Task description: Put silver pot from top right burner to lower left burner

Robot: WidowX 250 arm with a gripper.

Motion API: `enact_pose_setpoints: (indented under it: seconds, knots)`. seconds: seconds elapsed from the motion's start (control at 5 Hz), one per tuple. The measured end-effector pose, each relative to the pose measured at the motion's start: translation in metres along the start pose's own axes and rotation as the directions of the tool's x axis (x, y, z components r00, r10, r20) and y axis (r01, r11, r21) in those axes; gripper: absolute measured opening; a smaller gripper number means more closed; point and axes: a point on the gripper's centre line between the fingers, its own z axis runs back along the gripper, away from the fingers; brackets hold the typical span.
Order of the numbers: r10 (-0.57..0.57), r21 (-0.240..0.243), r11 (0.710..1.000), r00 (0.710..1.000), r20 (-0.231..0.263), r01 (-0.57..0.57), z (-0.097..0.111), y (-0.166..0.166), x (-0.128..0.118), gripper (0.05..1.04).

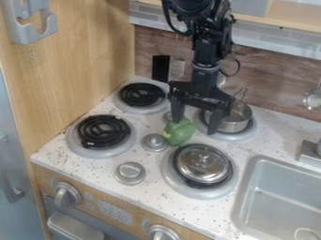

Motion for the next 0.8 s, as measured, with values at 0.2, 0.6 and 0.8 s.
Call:
enact_pose_setpoints:
  seconds: [0.2,0.6,0.8]
  knots:
    - [-0.004,0.003,1.000,0.999,-0.043,0.004,-0.015,-0.001,-0.006,0.998]
    - [-0.142,0.008,0.990,0.990,-0.007,0.142,-0.040,-0.010,0.014,0.998]
    - [-0.196,-0.014,0.980,0.978,0.070,0.197,-0.044,-0.018,0.034,0.998]
